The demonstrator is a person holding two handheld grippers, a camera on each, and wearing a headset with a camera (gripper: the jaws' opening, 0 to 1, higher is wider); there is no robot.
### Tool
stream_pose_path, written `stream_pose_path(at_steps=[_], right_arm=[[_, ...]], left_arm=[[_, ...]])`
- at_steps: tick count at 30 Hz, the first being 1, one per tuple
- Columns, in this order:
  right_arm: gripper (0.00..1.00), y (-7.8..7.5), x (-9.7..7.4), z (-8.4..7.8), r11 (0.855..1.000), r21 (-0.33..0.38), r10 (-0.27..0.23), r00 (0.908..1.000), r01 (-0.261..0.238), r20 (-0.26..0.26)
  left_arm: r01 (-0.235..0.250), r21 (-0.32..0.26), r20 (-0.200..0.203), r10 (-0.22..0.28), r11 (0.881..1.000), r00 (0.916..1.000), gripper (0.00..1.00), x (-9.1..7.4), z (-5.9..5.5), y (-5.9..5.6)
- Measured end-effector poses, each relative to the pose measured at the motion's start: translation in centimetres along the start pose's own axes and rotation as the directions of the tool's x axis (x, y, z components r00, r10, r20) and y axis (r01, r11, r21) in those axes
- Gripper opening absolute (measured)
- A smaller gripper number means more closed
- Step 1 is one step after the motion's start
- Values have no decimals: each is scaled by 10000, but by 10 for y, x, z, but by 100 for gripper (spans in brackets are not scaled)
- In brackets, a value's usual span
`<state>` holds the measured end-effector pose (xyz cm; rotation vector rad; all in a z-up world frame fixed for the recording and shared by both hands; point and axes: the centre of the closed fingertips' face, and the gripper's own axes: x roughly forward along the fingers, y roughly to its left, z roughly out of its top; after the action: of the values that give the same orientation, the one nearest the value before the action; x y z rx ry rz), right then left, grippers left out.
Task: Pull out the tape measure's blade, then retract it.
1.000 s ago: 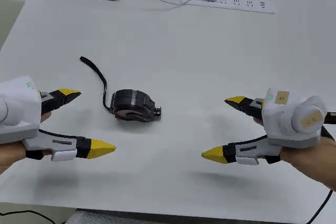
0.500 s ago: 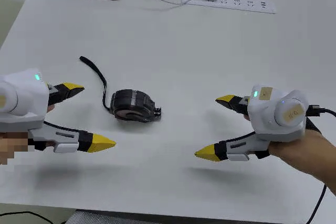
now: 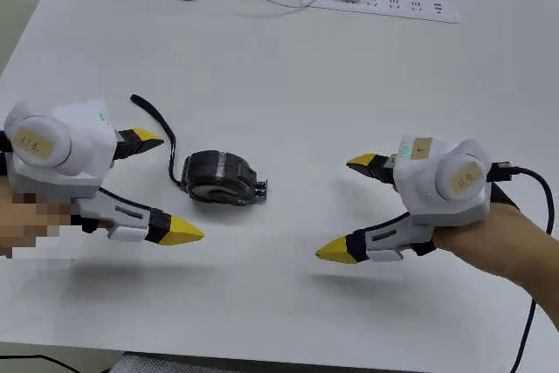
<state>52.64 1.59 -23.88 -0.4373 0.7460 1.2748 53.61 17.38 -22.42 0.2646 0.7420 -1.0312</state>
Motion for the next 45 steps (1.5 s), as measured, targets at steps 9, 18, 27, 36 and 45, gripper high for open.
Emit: stream_pose_path(at_steps=[9,18,27,36,45], right_arm=[[79,-1,6,5,9993,-329,172,9997,-177,-159],[78,-2,11,9,9982,-472,351,9991,-362,-235],[77,-1,16,14,9974,-565,429,9989,-438,-176],[77,-1,19,18,9973,-528,502,9987,-505,-77],[76,0,22,20,9971,-518,558,9984,-556,14]], left_arm=[[386,681,-628,-344,9969,9974,79,11,2,2],[908,1371,-1444,-708,9864,9870,67,21,-3,-1],[1246,1892,-1876,-888,9740,9782,53,29,-2,1],[1425,2483,-2295,-847,9581,9696,41,34,-4,2],[1434,2719,-2457,-755,9516,9664,31,35,-6,3]])
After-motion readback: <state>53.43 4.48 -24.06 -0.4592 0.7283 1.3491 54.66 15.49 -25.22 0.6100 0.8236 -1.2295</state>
